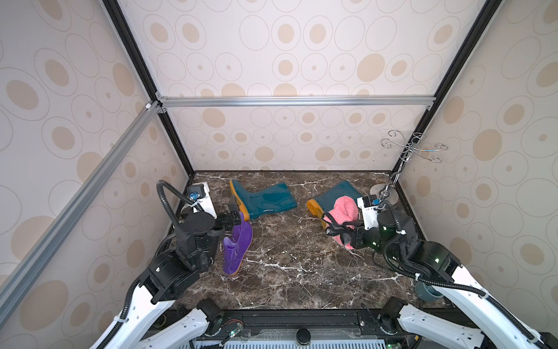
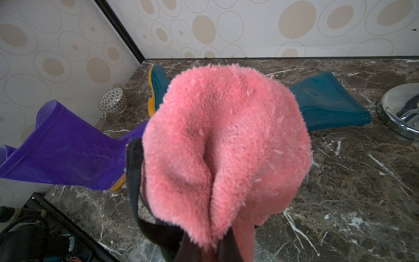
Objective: Wipe the rubber boots with a cloth
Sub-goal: Place the rubber boot at the center of the board, then move the rubber boot to the center of the board.
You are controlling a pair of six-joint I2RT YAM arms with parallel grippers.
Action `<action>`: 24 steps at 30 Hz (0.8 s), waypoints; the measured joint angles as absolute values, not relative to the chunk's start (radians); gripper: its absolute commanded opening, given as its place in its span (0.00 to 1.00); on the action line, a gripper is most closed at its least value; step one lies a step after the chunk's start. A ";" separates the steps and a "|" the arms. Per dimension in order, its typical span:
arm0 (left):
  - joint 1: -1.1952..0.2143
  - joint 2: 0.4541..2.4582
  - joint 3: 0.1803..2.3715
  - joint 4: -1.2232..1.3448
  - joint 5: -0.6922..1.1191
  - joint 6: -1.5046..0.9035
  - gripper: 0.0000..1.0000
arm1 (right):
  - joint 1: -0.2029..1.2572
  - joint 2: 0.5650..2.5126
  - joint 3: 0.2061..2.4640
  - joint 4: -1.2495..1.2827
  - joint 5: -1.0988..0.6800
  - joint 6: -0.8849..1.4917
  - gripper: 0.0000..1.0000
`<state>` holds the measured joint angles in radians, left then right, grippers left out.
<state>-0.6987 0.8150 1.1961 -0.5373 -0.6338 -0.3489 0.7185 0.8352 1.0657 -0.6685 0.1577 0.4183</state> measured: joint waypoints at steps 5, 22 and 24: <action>-0.702 0.959 1.287 -0.528 -0.525 -0.336 1.00 | 0.719 0.834 1.097 -0.716 0.203 0.410 0.00; -0.714 1.609 1.543 -0.511 -0.316 -0.477 1.00 | 0.719 0.693 1.180 -0.865 0.367 0.368 0.00; -0.714 1.677 1.590 -0.512 -0.310 -0.479 1.00 | 0.719 0.681 1.181 -0.876 0.377 0.368 0.00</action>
<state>-0.7139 1.6772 1.5902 -0.5117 -0.3099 -0.4793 0.7185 0.6811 1.1809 -0.8757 0.3771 0.3679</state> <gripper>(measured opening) 0.998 0.081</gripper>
